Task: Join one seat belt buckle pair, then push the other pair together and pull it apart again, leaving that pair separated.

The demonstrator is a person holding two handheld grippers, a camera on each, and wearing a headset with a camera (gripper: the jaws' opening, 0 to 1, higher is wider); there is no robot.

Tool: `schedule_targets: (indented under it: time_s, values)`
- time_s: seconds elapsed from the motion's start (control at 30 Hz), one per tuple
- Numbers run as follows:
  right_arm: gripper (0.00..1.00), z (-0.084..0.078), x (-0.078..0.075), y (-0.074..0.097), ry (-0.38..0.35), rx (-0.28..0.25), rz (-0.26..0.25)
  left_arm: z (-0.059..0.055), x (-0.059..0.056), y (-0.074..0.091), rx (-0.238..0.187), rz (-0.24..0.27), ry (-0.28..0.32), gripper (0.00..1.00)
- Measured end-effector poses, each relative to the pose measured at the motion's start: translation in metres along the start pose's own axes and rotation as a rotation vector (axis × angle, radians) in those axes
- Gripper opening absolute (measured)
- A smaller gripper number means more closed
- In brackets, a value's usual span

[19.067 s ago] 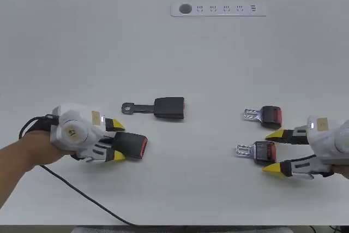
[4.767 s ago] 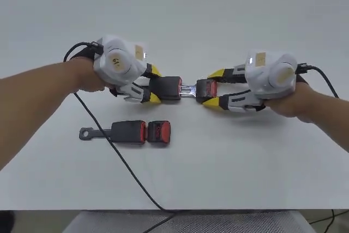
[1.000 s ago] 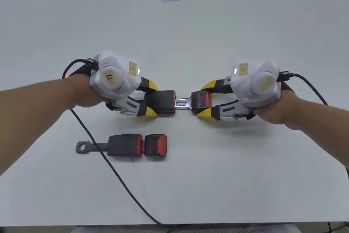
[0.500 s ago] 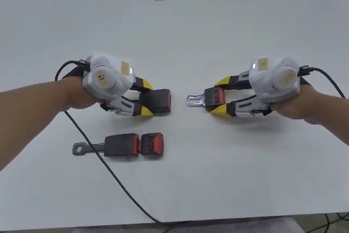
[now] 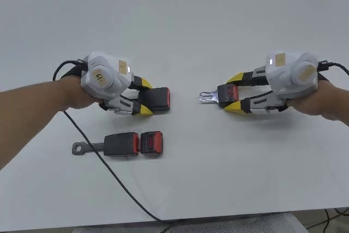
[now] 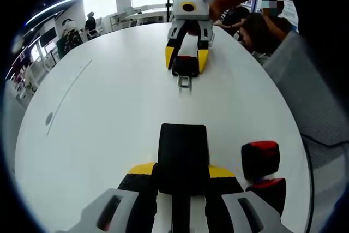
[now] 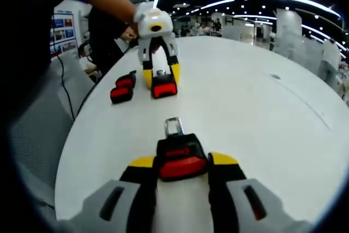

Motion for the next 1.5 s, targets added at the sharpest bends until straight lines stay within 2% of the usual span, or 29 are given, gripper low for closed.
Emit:
schedule_targets:
  time_s: [0.2,0.7,1.1,1.2,1.27,1.3,1.33,1.37,1.43,1.5]
  values:
    - [0.37,-0.011,-0.002,0.015,-0.009,0.008,-0.019,0.0,0.0,0.0,-0.002,0.001,0.004,0.34]
    - [0.37,-0.029,-0.005,0.04,-0.024,0.04,-0.026,0.0,0.0,0.0,0.006,0.003,0.007,0.34]
    - [0.37,-0.03,-0.007,0.043,-0.029,0.06,-0.022,0.001,-0.001,-0.001,0.014,0.012,0.019,0.35]
    - [0.37,-0.029,-0.006,0.043,-0.022,0.07,-0.019,0.002,-0.001,-0.001,0.025,0.017,0.02,0.35]
    - [0.4,-0.03,-0.007,0.043,-0.011,0.091,-0.036,0.003,-0.001,-0.001,0.045,0.02,0.034,0.35]
    - [0.45,-0.029,-0.006,0.043,-0.008,0.092,-0.041,0.004,-0.001,-0.001,0.051,0.019,0.035,0.36]
    - [0.5,-0.03,-0.006,0.044,-0.022,0.097,-0.048,0.004,-0.006,-0.001,0.079,-0.001,0.027,0.39]
    - [0.55,-0.028,-0.006,0.045,-0.047,0.085,-0.057,0.005,-0.009,-0.002,0.086,-0.009,0.021,0.45]
    - [0.56,-0.024,-0.007,0.048,-0.063,0.069,-0.078,0.007,-0.007,-0.001,0.097,0.028,0.035,0.57]
    - [0.59,-0.021,-0.011,0.051,-0.078,0.069,-0.122,0.013,-0.005,0.004,0.064,0.066,0.071,0.66]
Point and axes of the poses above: the centre of the closed fingertips' face, and the gripper's own axes: y roughly backward along the fingers, x roughly to its left, z roughly out of its top, the point moved 2 cm from there along y, roughly backward along the fingers, and after that the axes turned 7 degrees about y, right-handed, at the moved point
